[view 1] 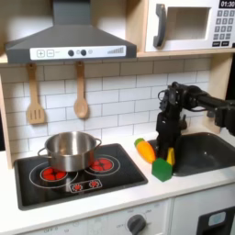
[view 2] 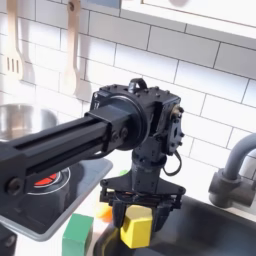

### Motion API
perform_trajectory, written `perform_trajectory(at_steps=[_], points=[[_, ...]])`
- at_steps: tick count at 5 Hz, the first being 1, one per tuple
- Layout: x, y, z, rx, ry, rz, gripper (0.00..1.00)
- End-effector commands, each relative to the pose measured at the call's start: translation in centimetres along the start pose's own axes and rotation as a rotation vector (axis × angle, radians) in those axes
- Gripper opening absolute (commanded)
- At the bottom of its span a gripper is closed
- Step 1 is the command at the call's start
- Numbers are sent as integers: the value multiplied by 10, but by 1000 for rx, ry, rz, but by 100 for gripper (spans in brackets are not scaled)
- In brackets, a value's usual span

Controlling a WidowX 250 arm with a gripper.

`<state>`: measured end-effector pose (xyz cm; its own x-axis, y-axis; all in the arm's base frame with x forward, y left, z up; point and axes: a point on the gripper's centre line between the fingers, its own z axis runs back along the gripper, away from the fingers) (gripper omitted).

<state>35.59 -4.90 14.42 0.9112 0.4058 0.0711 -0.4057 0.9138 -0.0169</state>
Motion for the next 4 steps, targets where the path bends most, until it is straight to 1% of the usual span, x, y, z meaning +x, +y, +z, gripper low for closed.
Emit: perform_trajectory(at_steps=[1,2,3,4], points=[[-16,-4,1,-3,-23,-91,0],[-21,-7,6,-23,-26,-95,0],[-26,-11,8,-24,-30,-118,0],[-23,-11,10,-32,-29,-104,0]])
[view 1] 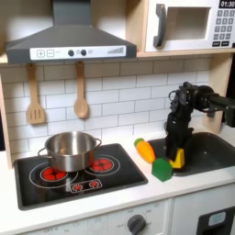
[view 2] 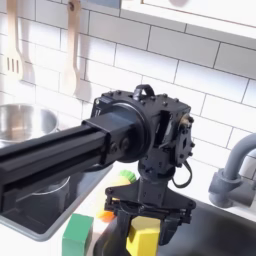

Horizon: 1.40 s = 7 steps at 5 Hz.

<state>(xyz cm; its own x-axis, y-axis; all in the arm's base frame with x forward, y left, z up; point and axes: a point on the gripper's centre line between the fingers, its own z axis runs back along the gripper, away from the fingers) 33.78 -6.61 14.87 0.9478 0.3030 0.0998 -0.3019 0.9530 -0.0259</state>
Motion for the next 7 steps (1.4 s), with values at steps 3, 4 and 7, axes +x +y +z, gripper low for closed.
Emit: perform_trajectory(at_steps=[3,4,7], points=[[1,-5,34,-40,7,16,0],[3,-4,51,-57,-16,3,0],[31,22,64,-51,-49,75,0]])
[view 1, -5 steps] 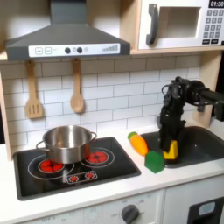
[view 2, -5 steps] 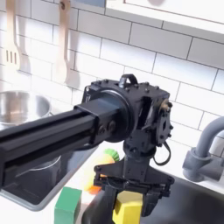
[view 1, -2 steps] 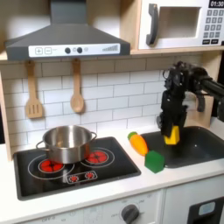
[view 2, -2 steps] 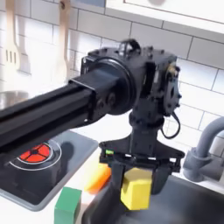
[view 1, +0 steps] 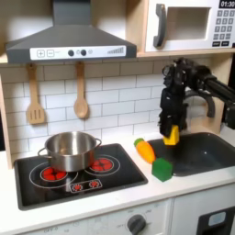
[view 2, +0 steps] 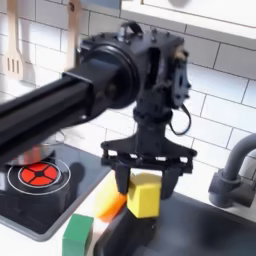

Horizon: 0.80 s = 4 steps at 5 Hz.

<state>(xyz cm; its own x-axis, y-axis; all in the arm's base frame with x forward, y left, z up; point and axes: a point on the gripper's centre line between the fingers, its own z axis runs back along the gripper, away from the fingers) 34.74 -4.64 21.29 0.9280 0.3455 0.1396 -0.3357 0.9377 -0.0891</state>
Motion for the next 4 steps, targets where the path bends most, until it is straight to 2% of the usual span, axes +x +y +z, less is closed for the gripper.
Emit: perform_trajectory(at_steps=[1,4], points=[[20,13,3,7,-21,52,0],[64,28,-7,28,-56,153,0]])
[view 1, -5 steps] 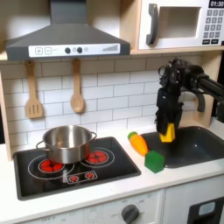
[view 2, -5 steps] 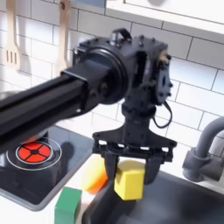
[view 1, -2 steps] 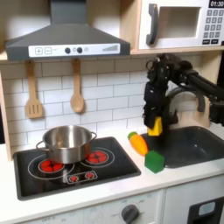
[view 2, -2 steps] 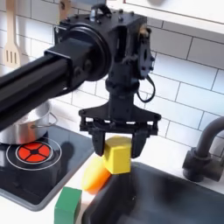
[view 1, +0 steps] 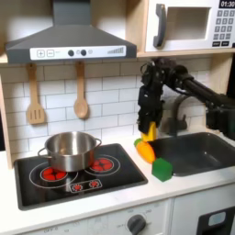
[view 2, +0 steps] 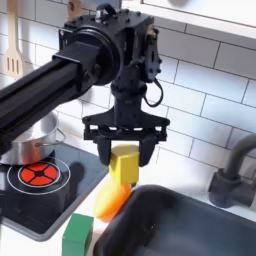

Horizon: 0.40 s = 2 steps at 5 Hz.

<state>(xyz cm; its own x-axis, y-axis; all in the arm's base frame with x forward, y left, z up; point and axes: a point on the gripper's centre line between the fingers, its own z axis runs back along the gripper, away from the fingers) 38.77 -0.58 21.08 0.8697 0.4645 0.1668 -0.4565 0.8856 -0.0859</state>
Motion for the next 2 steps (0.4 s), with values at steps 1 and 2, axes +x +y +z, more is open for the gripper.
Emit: perform_trajectory(at_steps=[1,2], points=[[17,3,5,9,-27,30,0],[18,5,12,7,-23,29,0]])
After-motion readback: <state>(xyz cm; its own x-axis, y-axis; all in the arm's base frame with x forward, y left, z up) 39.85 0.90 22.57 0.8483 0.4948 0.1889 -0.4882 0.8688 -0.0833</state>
